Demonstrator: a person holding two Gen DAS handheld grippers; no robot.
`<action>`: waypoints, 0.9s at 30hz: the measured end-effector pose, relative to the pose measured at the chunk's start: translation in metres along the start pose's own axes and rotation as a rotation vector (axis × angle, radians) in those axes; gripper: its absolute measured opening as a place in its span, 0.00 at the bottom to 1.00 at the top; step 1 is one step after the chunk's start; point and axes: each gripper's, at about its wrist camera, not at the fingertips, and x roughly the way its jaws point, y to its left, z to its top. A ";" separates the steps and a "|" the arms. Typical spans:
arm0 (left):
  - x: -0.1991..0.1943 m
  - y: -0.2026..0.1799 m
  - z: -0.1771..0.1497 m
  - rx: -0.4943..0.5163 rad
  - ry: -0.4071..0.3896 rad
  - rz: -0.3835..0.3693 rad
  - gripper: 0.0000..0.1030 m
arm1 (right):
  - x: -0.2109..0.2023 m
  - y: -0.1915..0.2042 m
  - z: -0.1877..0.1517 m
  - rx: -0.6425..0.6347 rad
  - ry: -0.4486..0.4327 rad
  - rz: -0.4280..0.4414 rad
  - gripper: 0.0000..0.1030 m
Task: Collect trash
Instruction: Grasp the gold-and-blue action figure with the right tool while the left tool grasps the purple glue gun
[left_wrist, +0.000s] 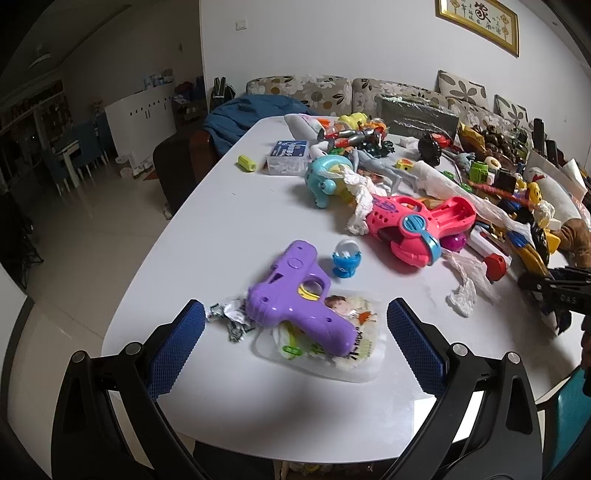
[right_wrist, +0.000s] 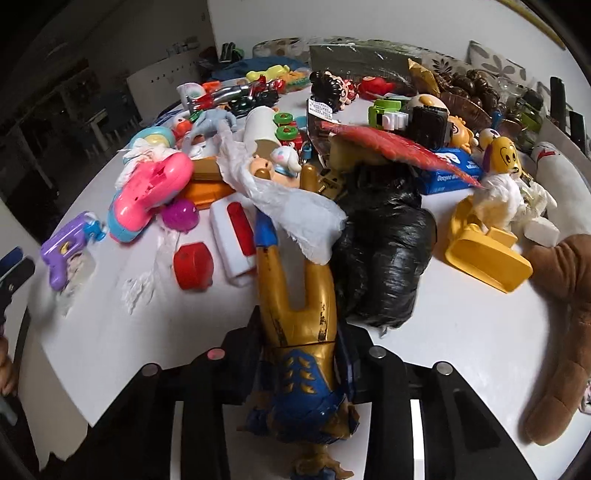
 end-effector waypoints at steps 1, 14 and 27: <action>0.000 0.003 0.000 0.003 -0.007 -0.010 0.94 | -0.005 -0.002 -0.001 0.008 -0.008 0.037 0.31; 0.065 -0.007 0.026 0.265 0.104 -0.082 0.94 | -0.072 0.003 -0.011 0.092 -0.191 0.281 0.31; 0.028 0.011 0.065 0.152 0.031 -0.207 0.47 | -0.074 0.029 0.001 0.055 -0.223 0.334 0.31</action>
